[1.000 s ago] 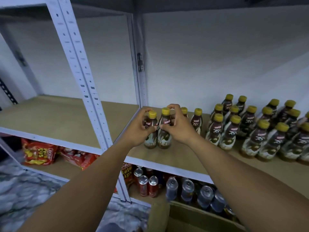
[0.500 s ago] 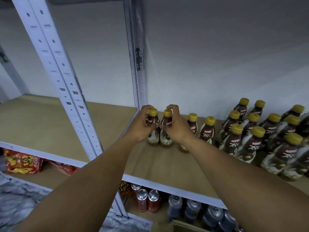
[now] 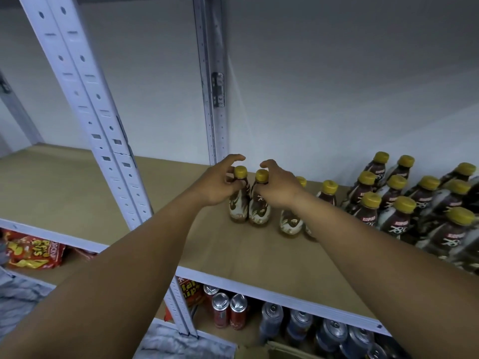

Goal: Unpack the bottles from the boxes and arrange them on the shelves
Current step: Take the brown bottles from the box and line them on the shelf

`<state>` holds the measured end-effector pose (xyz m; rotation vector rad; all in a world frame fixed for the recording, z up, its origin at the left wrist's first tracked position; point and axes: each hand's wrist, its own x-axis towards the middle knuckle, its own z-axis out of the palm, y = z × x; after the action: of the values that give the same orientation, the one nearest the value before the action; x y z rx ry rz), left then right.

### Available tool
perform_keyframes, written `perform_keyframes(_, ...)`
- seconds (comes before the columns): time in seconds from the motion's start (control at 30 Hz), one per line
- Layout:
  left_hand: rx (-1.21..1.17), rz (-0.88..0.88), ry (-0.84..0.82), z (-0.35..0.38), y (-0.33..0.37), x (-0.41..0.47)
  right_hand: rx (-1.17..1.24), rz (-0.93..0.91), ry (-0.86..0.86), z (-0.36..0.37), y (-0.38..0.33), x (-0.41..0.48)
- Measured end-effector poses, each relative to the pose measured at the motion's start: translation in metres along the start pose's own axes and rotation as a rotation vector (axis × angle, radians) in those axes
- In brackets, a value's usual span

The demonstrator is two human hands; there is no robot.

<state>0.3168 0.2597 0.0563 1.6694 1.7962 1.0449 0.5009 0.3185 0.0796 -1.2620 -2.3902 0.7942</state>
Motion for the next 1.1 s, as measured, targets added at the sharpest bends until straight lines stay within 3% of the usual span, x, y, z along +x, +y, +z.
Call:
perform_keyframes(0.17, 0.209, -0.009, -0.126, -0.017, 0.016, 0.008, -0.281, -0.098, -0.132, -0.036, -0.011, 0.009)
perform_keyframes(0.47, 0.312, 0.03, -0.079, -0.011, 0.013, 0.008, -0.483, -0.182, -0.131, -0.043, -0.012, 0.022)
perform_keyframes(0.87, 0.234, 0.007, -0.066, -0.008, 0.008, 0.007, -0.556, -0.172, -0.04, -0.039, -0.007, 0.023)
perform_keyframes(1.1, 0.199, 0.008, -0.099, -0.008, 0.008, 0.008, -0.436, -0.199, -0.052, -0.042, -0.003, 0.02)
